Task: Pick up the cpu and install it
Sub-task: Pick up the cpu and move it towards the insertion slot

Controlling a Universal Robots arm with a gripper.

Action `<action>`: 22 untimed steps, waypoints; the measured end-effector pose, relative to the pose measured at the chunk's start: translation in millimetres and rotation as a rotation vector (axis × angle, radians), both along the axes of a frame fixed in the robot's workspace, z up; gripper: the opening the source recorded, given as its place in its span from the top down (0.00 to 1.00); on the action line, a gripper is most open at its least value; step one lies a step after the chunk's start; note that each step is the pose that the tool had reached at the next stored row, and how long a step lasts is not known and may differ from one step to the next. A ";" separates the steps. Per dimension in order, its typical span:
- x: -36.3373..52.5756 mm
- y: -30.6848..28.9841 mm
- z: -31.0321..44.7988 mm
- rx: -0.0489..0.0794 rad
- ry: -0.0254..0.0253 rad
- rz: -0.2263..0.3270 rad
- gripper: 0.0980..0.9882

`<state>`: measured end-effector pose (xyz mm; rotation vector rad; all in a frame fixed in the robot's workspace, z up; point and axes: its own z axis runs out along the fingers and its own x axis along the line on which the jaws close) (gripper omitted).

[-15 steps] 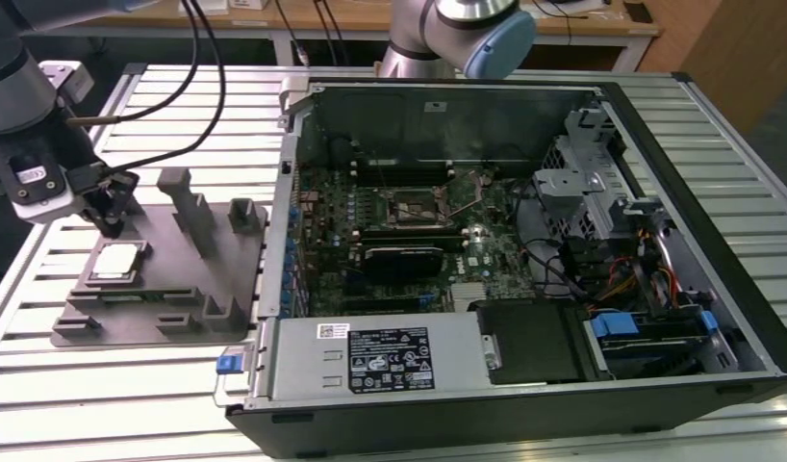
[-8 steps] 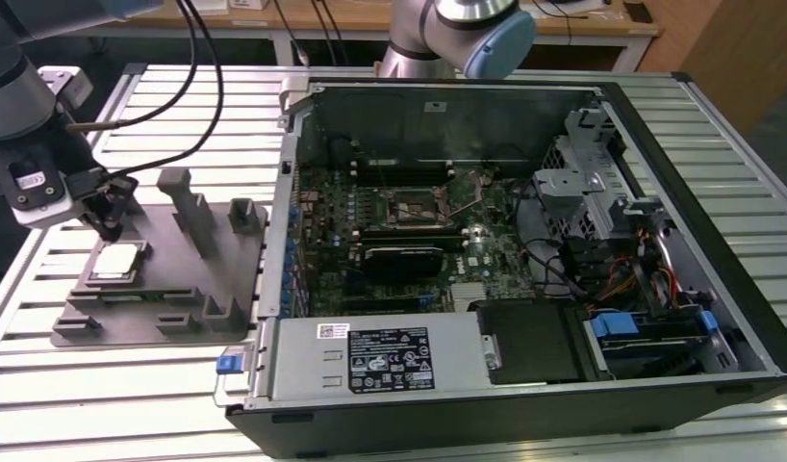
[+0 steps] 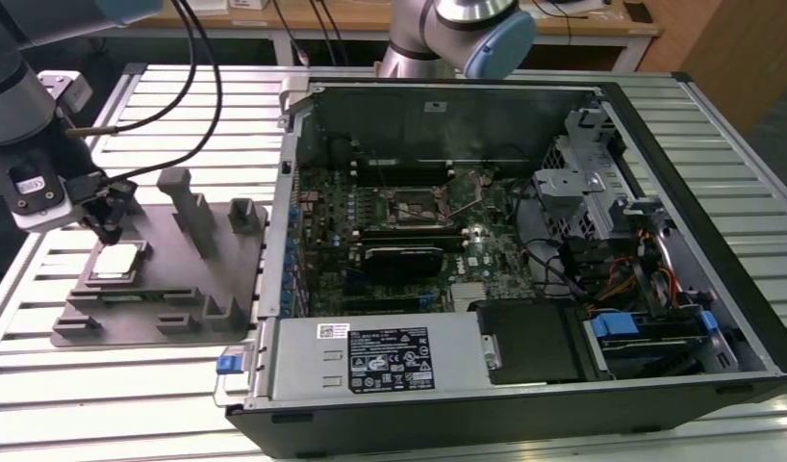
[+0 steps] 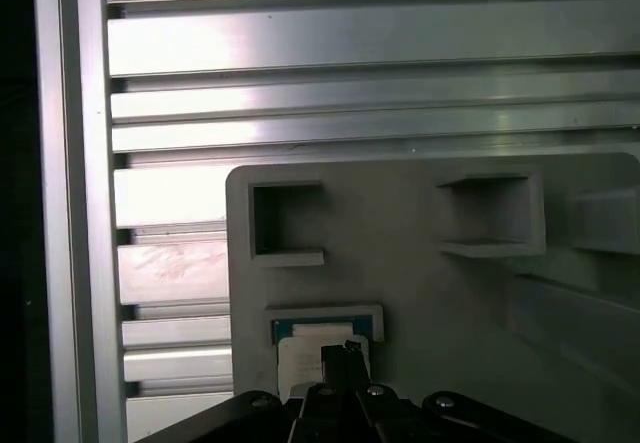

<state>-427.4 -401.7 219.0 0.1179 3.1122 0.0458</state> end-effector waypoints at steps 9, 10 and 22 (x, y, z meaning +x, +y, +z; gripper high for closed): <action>-1.0 -0.1 -5.4 -0.006 0.0003 0.000 0.99; -1.0 -0.1 -6.3 -0.007 0.0003 0.000 0.99; -3.0 -3.9 -12.9 -0.014 0.0003 0.000 0.99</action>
